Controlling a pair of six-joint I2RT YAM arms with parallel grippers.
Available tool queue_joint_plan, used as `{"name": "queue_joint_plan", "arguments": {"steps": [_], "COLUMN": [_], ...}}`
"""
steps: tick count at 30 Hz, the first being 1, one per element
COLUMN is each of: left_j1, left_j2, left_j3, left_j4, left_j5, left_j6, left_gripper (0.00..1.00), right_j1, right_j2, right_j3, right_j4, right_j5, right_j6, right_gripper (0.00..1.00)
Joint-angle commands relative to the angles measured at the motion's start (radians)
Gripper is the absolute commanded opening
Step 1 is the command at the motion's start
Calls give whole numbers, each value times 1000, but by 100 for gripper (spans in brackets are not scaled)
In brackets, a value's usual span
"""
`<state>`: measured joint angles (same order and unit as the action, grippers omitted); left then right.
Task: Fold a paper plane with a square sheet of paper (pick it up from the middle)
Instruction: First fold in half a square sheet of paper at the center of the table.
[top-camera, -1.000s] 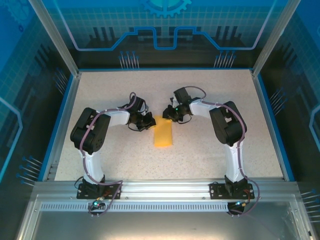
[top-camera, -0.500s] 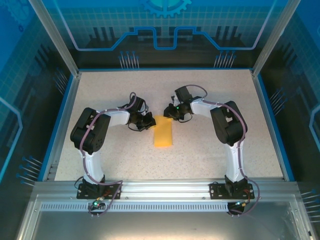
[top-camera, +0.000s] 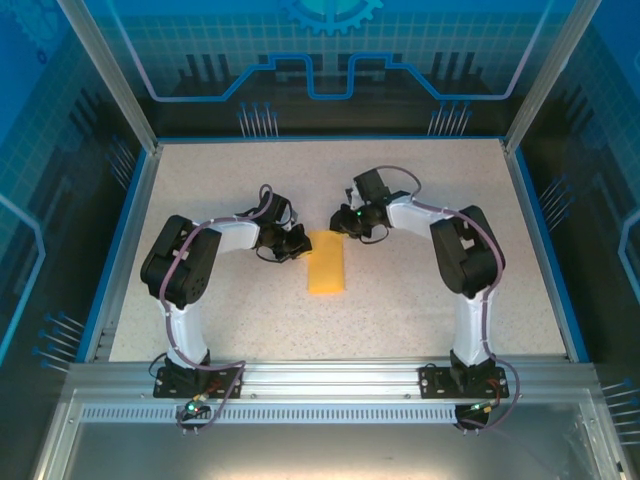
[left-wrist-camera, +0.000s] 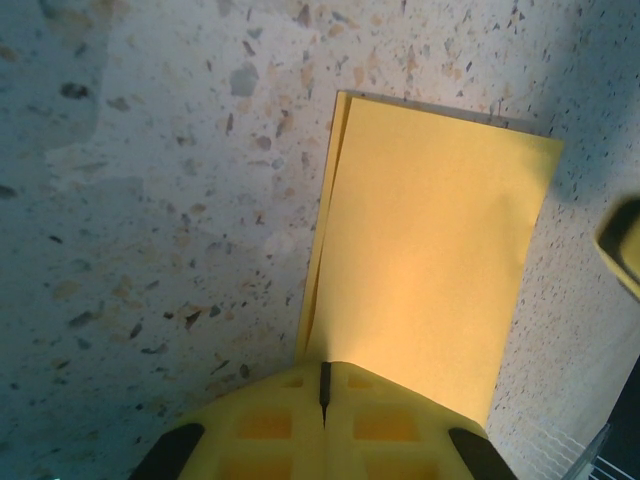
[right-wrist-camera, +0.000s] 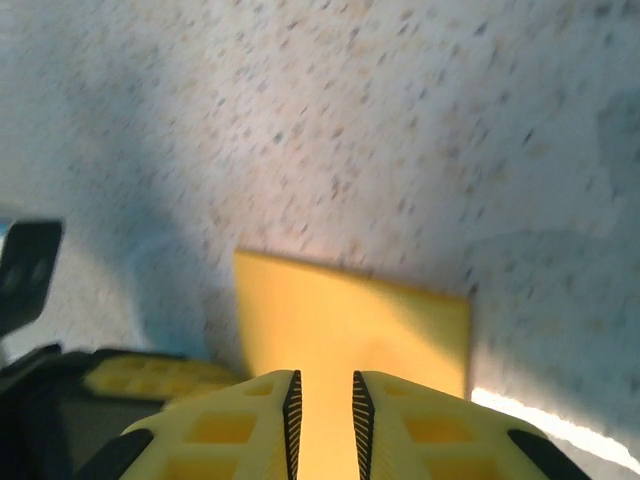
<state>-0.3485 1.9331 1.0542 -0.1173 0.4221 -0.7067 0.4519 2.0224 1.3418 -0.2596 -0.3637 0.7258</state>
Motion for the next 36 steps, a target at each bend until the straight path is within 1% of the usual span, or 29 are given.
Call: {"name": "queue_joint_plan", "arguments": {"steps": [1, 5, 10, 14, 20, 25, 27, 30, 32, 36], "left_j1": [-5, -5, -7, -8, -10, -11, -12, -11, -12, -13], "left_j2": [45, 38, 37, 34, -3, -48, -59, -70, -75, -77], "left_j3": [-26, -27, -25, -22, -1, 50, 68, 82, 83, 81], "left_j4": [-111, -114, -111, -112, -129, -136, -123, -92, -64, -14], "left_j5": [-118, -121, -121, -118, -104, -55, -26, 14, 36, 53], "left_j6": [8, 7, 3, -2, -4, -6, -11, -21, -34, -57], "left_gripper": [0, 0, 0, 0, 0, 0, 2, 10, 13, 16], "right_j1": [34, 44, 51, 50, 50, 50, 52, 57, 72, 89], "right_j2": [-82, -133, -149, -121, -71, -46, -37, -11, 11, 36], "right_j3": [-92, -191, -254, -258, -263, -273, -270, -241, -213, -190], "right_j4": [-7, 29, 64, 87, 81, 86, 89, 62, 19, -17], "right_j5": [-38, -61, -89, -113, -92, -89, -104, -143, -151, -182], "right_j6": [4, 31, 35, 34, 59, 53, 34, -42, -113, -195], "right_gripper": [21, 19, 19, 18, 18, 18, 18, 18, 18, 16]}}
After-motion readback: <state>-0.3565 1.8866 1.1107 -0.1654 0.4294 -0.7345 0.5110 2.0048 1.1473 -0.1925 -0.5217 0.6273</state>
